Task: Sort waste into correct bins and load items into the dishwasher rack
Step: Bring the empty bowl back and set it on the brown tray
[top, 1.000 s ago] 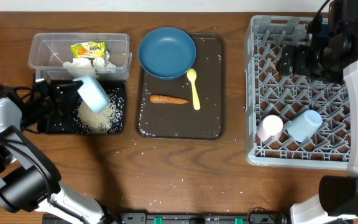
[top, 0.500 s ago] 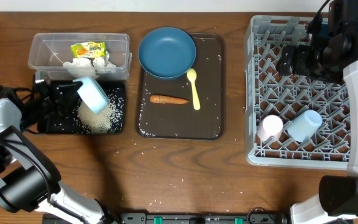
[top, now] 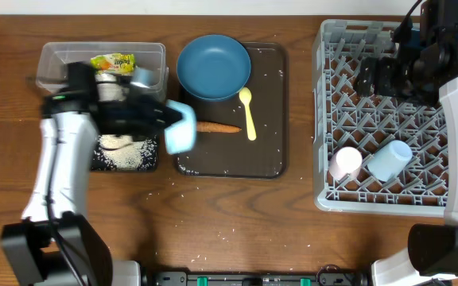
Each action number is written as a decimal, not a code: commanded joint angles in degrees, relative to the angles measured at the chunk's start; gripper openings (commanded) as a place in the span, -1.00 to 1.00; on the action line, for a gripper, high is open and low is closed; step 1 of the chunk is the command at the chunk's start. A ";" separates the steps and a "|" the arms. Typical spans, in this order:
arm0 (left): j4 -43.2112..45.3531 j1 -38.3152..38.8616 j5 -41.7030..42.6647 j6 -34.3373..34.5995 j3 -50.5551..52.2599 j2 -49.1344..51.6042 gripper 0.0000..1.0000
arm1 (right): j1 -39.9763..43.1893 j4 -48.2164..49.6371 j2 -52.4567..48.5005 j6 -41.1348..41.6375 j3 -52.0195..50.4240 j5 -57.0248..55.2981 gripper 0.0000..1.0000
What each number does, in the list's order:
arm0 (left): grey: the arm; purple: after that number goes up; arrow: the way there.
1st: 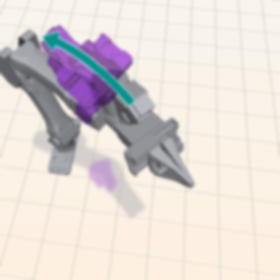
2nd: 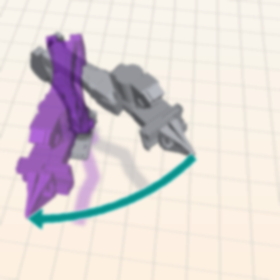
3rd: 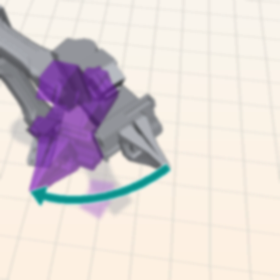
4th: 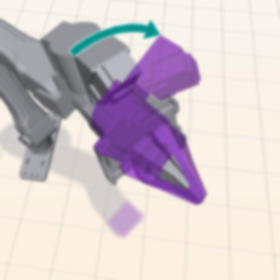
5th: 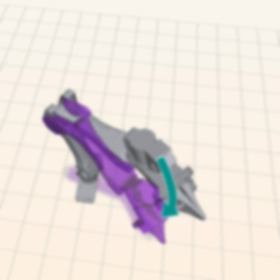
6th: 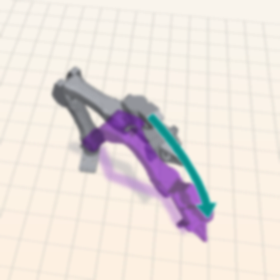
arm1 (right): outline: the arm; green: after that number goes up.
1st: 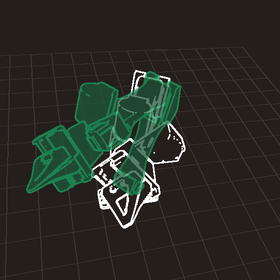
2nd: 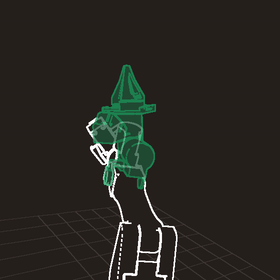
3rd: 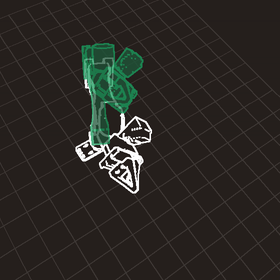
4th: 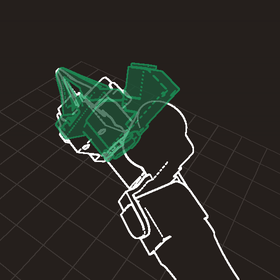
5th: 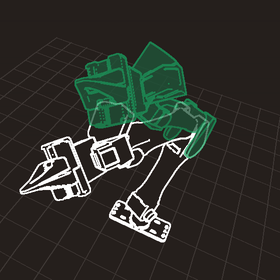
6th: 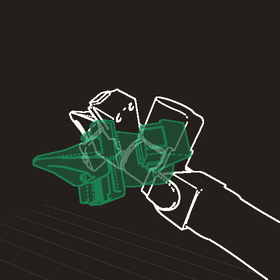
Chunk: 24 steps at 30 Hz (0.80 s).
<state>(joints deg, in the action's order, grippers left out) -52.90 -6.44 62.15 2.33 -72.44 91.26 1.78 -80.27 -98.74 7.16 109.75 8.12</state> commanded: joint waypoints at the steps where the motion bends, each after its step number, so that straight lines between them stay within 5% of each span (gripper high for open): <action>1: 1.46 10.47 -23.63 4.37 -0.22 0.04 -0.88 | -0.74 -0.07 -0.28 -0.55 -0.07 -0.13 0.99; 5: 4.15 22.62 -41.57 11.61 -0.15 2.19 -0.87 | -0.74 -0.26 -0.28 -0.57 -0.07 -0.15 0.99; 9: 7.65 31.06 -49.86 15.58 -0.15 5.09 -0.88 | -0.74 -0.28 -0.28 -0.57 -0.07 -0.15 0.99; 19: 12.00 39.32 -52.81 18.18 -0.15 13.53 -0.85 | -0.74 -0.26 -0.28 -0.59 -0.07 -0.17 0.99; 24: 11.72 38.51 -52.76 18.84 -0.59 13.46 -0.53 | -0.74 0.22 -0.28 -0.57 -0.07 -0.13 0.98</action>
<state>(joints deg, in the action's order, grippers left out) -40.82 32.91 11.09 19.88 -72.44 105.36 1.78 -80.25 -98.74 7.16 109.75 8.12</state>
